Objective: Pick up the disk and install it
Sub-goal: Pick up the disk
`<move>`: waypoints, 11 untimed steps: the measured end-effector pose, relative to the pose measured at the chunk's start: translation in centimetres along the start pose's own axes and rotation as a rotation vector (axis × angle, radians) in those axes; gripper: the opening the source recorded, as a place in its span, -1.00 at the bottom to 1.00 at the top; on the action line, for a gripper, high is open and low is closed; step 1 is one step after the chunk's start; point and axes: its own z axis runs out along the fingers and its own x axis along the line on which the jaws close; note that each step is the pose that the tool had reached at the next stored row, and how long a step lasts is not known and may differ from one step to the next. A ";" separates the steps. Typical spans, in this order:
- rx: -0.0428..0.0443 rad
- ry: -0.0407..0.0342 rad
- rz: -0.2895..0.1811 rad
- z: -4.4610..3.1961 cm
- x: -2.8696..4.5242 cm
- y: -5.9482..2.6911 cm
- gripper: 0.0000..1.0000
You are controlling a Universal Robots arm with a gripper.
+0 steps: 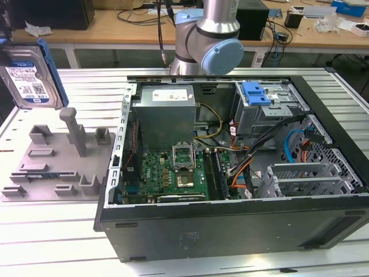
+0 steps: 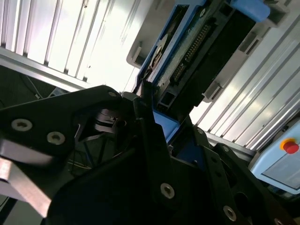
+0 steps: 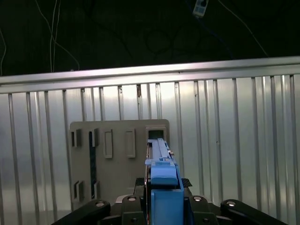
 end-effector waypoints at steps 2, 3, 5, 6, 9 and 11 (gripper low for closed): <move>0.0001 0.0000 0.000 -0.52 0.02 0.00 -0.26; 0.0001 0.0000 0.000 -0.75 0.03 0.00 -0.26; 0.0003 -0.0001 0.000 -1.40 0.05 -0.01 -0.26; 0.0004 -0.0001 0.000 -1.75 0.07 -0.01 -0.26; 0.0004 0.0000 0.000 -2.29 0.09 -0.01 -0.26; 0.0006 -0.0001 0.000 -2.63 0.10 -0.01 -0.26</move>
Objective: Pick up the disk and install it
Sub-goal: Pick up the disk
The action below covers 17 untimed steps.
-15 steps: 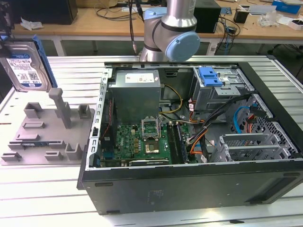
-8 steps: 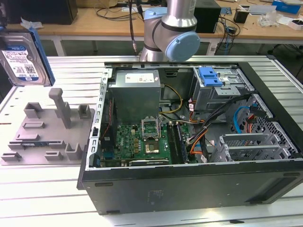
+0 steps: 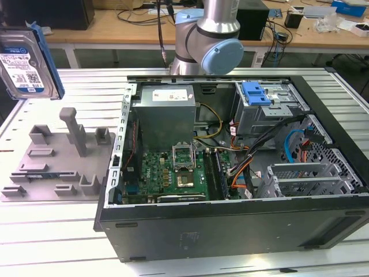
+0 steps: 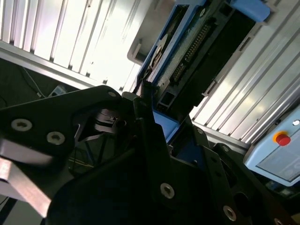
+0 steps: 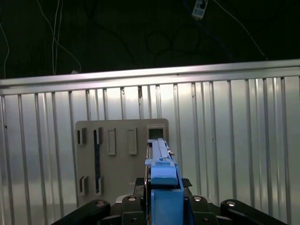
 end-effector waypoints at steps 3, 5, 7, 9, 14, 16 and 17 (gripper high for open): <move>-0.0001 0.0000 0.000 -0.55 0.02 0.00 -0.26; 0.0001 0.0000 0.000 -0.94 0.04 -0.01 -0.26; 0.0001 0.0000 0.000 -1.35 0.05 -0.01 -0.26; 0.0001 0.0000 0.000 -1.77 0.07 -0.01 -0.26; 0.0003 -0.0001 0.000 -2.37 0.09 -0.01 -0.26; 0.0003 -0.0001 0.000 -2.37 0.09 -0.02 -0.26; 0.0002 -0.0001 0.000 -2.37 0.09 -0.02 -0.26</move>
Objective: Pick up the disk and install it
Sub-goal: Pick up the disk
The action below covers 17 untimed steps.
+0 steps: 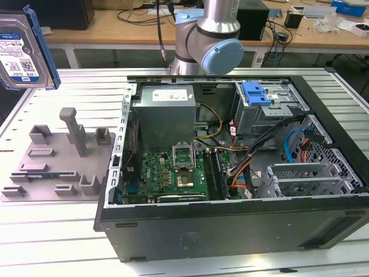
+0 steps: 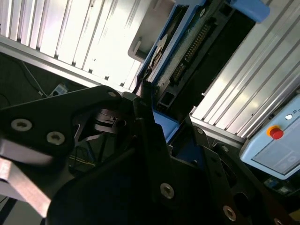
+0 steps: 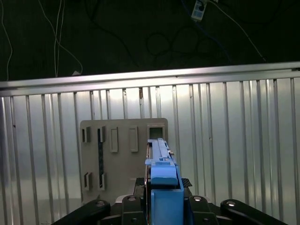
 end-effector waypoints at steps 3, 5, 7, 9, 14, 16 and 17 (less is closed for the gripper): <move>-0.0001 0.0001 0.000 -0.01 0.01 0.00 -0.26; -0.0001 0.0001 0.000 -0.01 0.02 -0.01 -0.26; -0.0002 0.0002 0.000 -0.01 0.06 -0.09 -0.26; -0.0001 0.0000 0.000 0.00 0.12 -0.41 -0.26; 0.0000 0.0001 0.000 -0.04 0.27 -1.71 -0.26; 0.0000 0.0001 0.000 -0.12 0.33 -2.28 -0.26; 0.0000 0.0001 0.000 -0.23 0.36 -2.60 -0.26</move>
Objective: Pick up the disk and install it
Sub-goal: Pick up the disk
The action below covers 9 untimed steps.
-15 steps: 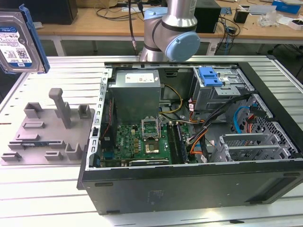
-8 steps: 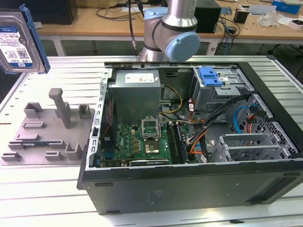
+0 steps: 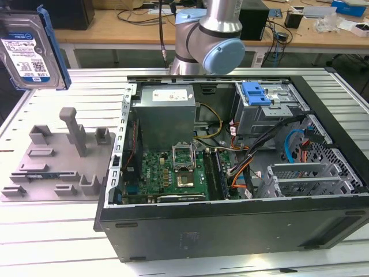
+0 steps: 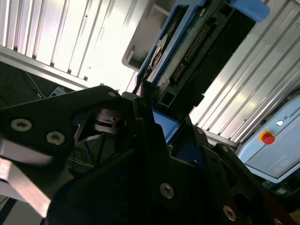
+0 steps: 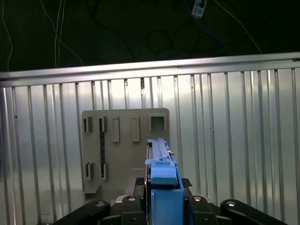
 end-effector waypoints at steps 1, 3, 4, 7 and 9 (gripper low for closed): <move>-0.0001 0.0000 0.000 -0.12 0.03 -0.22 -0.26; 0.0000 -0.0001 0.000 -0.35 0.12 -0.59 -0.26; 0.0001 -0.0001 0.000 -0.47 0.17 -0.79 -0.26; 0.0001 0.0000 0.000 -0.79 0.36 -1.37 -0.26; 0.0001 -0.0001 0.000 -1.03 0.57 -1.89 -0.26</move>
